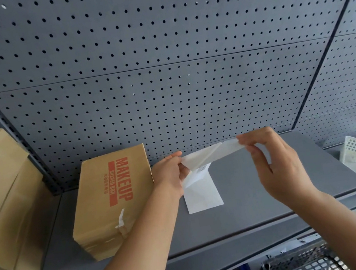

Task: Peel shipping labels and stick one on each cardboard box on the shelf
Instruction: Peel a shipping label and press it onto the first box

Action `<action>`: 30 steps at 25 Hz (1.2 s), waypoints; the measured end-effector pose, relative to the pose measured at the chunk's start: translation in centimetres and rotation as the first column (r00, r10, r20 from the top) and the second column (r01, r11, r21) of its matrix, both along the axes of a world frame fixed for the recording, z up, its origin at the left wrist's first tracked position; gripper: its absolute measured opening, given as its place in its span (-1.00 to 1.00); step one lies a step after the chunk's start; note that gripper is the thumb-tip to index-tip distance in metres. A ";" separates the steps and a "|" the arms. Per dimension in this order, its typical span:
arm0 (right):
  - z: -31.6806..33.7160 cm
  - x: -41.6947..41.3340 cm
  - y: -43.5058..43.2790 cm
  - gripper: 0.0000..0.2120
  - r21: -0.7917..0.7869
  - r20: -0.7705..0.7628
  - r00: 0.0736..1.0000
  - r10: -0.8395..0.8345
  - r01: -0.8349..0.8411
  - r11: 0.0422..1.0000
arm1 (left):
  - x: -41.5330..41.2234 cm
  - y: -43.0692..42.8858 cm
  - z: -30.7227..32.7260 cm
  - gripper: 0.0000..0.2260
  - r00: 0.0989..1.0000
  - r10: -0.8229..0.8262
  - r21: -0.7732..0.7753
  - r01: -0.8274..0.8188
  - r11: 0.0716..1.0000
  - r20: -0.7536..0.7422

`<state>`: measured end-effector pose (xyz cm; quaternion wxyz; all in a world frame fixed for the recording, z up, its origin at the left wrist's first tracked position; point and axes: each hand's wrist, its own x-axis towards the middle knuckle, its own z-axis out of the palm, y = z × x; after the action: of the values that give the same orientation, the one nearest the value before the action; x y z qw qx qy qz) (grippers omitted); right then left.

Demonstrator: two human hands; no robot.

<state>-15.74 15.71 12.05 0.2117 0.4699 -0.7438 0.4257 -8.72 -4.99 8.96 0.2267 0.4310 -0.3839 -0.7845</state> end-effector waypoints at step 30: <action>6.6 3.3 -3.3 -0.91 -0.012 -0.091 0.981 0.173 -0.175 0.984 | 9.7 2.1 6.3 -0.50 0.915 -0.378 -0.644 0.207 0.736 -0.139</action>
<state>-12.40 12.45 18.63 0.2115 0.5496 -0.6852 0.4286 0.99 -2.91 15.26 0.2758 0.1595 -0.6490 -0.6908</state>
